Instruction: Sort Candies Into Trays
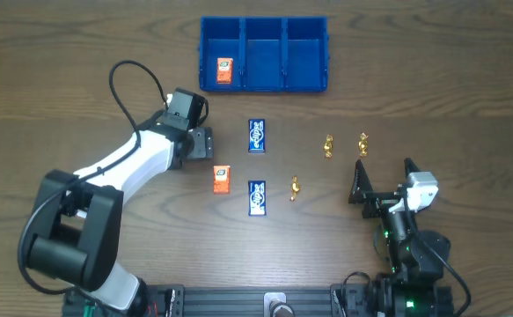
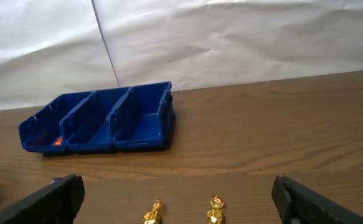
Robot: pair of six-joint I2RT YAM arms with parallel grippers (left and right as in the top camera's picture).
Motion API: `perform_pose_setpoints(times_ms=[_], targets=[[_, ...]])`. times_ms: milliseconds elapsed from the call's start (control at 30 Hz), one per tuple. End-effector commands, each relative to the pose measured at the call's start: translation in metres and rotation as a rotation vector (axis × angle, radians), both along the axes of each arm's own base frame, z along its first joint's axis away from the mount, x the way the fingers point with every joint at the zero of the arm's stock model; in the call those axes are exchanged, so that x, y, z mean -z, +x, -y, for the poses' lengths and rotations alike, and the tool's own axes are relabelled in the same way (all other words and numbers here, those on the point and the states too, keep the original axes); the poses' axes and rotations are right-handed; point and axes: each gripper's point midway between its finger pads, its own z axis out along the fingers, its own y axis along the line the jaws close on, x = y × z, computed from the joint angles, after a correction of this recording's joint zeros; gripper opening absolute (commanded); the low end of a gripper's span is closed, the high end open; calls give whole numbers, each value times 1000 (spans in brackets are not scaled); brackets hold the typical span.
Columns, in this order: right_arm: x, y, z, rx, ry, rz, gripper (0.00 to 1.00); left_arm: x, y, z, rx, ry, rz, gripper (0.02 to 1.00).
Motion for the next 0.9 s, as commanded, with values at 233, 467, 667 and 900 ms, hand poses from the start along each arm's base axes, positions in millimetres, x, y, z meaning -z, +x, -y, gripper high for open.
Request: perform_pose_setpoints(times_ms=[233,467,667,900], targets=[[1,0,1,2,-12,2,998,12,1,5,6,-23,-21,568],[1,0,1,2,-12,2,1000,12,1,5,7,-27,-23,347],[1,0,1,2,-12,1,998,-39,11,17,-1,-96,98,305],[1,0,1,2,-12,2,1000,-215,46,47,-14,-125,485,301]])
